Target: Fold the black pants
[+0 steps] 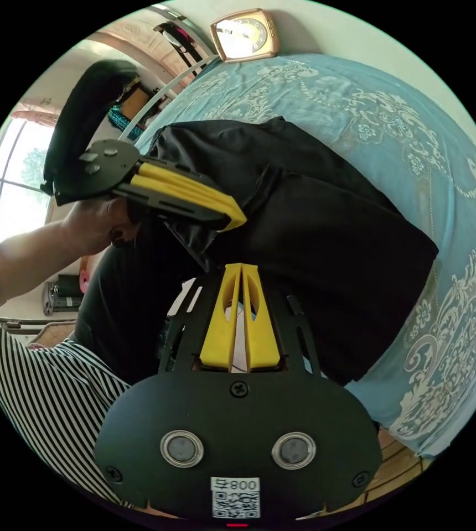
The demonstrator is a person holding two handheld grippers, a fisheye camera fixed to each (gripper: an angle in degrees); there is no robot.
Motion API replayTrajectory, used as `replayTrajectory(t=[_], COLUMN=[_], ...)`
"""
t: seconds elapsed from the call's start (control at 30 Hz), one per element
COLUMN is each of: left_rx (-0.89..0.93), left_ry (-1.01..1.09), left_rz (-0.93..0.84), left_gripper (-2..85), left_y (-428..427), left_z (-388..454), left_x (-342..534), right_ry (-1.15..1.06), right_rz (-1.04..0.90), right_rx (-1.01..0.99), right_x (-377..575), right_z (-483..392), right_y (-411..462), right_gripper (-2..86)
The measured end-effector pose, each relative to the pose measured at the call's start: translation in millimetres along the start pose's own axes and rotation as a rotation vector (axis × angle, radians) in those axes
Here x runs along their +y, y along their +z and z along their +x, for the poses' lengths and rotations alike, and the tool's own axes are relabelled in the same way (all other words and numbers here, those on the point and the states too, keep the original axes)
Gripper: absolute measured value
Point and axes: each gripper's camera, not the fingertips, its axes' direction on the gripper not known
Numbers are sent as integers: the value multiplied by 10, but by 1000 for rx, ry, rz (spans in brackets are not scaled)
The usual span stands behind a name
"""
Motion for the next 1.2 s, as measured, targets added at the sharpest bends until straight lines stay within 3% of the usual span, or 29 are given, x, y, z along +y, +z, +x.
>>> replayTrajectory(t=[0.37,0.6,0.8,1.03,1.2], left_rx=[-20,-14,-45,-42,-38], left_ry=[-61,-122,-85,-101,-57], left_rz=[47,60,79,56,88], left_gripper=[1,1,1,1,1], left_y=[144,312,406,610,680], left_z=[286,409,658,824,1067], left_x=[162,212,264,228,191], right_ry=[9,78,128,263,301], right_rz=[2,17,98,59,158], right_rx=[87,17,23,-30,-49], right_x=[105,238,406,677,862], right_z=[-345,-329,-342,-117,-124], right_y=[-248,-505,-1102,-1376,-1943], right_gripper=[1,1,1,1,1])
